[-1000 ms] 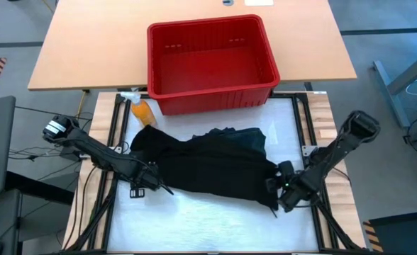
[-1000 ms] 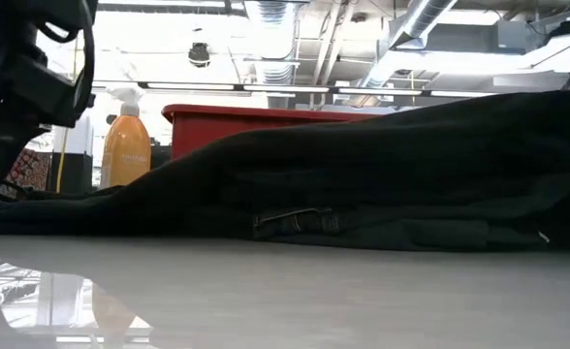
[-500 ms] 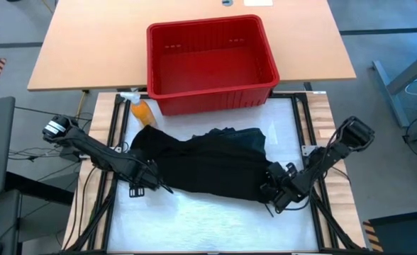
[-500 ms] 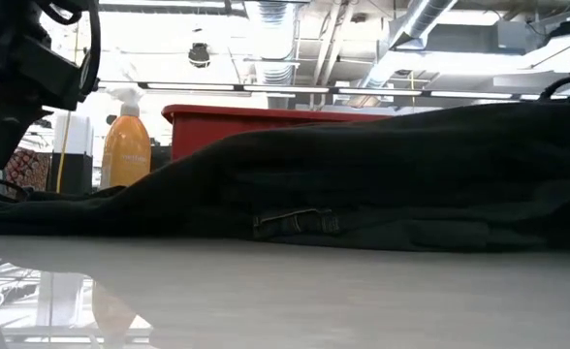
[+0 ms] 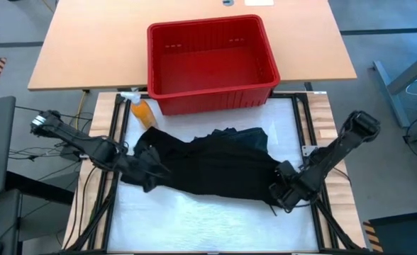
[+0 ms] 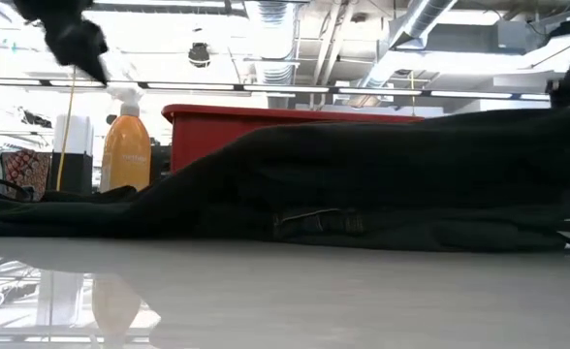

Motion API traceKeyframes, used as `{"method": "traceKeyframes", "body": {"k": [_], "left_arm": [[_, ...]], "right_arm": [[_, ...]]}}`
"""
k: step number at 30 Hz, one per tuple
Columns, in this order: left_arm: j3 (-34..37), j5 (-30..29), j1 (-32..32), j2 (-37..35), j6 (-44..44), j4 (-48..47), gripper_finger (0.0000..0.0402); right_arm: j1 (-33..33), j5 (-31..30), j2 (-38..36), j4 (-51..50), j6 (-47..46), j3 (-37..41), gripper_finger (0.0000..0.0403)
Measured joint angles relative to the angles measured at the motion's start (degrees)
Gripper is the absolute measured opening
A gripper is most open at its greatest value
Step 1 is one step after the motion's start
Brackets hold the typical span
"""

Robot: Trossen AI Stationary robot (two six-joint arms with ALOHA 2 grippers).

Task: Fold Laundry from Bin
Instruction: Fold the black shirt from the red laundry bin

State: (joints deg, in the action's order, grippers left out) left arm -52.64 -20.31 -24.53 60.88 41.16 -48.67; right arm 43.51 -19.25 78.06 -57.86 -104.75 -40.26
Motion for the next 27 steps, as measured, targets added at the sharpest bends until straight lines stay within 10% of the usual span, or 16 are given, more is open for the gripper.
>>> {"method": "traceKeyframes", "body": {"k": [15, 27], "left_arm": [[6.1, 1.1, 0.4, 8.2, -6.4, 25.3, 0.0167], [6.0, 6.6, 0.4, 12.3, -7.7, 30.4, 0.0167]], "right_arm": [[-4.0, -5.9, -10.1, -2.0, 4.4, -5.2, 0.0028], [-14.0, -1.8, -9.3, -9.9, 10.8, -5.2, 0.0267]]}}
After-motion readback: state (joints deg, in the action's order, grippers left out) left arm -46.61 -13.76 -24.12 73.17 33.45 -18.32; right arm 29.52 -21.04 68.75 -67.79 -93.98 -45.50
